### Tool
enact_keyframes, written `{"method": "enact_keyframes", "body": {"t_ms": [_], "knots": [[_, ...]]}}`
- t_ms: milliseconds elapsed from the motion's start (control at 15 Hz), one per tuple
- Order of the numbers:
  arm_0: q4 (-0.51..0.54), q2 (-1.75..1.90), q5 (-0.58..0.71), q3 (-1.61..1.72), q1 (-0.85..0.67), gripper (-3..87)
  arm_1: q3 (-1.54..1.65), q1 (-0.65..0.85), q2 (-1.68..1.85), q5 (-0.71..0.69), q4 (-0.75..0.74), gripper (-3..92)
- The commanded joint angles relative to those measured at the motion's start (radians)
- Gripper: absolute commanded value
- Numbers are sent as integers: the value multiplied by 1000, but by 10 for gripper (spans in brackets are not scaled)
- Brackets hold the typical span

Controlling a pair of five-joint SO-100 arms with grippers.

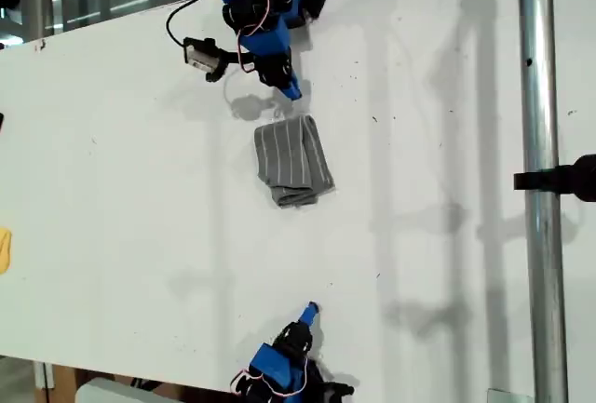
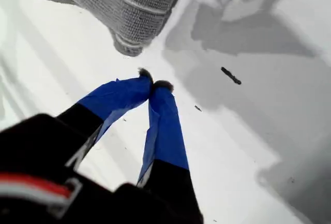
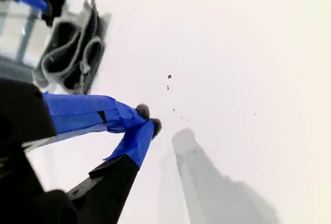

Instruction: Grasp corners of a towel and fold twice.

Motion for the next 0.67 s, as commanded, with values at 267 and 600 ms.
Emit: {"method": "enact_keyframes", "body": {"t_ms": [267, 600], "knots": [[-9, 5, 141, 6, -12, -24, 75, 29, 621, 17, 509, 42], [-9, 5, 140, 6, -12, -24, 115, 129, 630, 12, 485, 42]]}}
